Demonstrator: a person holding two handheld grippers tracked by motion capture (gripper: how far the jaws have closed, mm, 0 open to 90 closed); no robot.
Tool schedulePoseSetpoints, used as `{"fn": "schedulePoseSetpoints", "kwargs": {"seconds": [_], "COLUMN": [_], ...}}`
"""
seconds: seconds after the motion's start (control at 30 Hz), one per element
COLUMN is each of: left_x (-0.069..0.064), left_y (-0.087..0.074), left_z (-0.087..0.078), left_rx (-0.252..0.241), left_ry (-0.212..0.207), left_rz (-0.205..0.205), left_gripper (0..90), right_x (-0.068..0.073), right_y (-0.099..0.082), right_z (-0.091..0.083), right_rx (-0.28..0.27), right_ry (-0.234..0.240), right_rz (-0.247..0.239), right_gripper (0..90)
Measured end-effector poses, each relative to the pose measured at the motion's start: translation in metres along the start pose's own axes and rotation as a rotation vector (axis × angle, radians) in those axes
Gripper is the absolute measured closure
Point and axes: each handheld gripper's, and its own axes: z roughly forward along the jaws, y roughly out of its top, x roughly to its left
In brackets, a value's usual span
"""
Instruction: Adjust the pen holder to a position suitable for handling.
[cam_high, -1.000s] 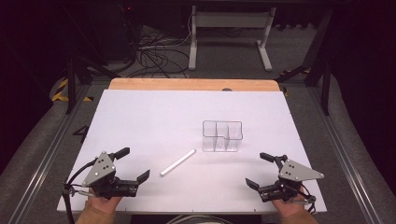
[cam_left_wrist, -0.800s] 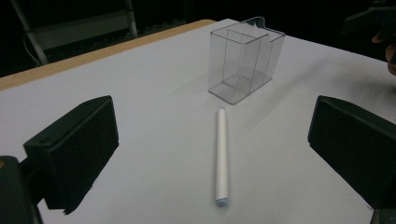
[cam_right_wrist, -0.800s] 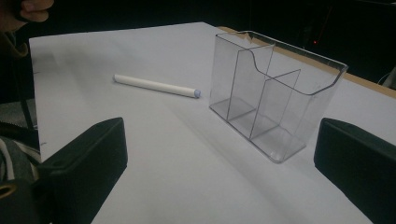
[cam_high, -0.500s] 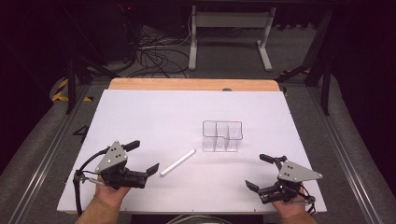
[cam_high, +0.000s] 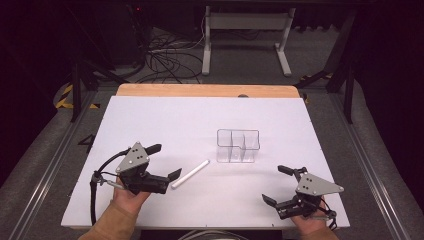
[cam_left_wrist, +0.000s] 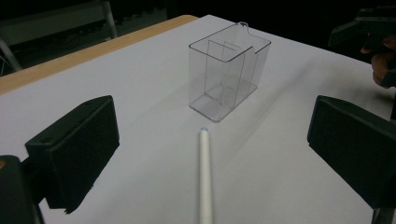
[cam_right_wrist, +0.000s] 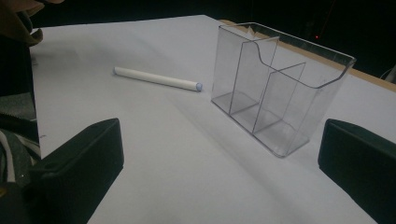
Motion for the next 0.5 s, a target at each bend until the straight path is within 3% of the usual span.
{"fn": "schedulePoseSetpoints", "kwargs": {"seconds": [0.5], "left_x": [-0.004], "left_y": [0.013], "left_z": [0.019], "left_rx": [0.008], "left_ry": [-0.041], "left_rz": [-0.009], "left_gripper": [3.1], "right_x": [-0.002], "right_y": [-0.001], "right_z": [-0.002], "right_rx": [-0.012], "right_ry": [0.004], "right_rz": [0.009], "right_gripper": [0.6]}}
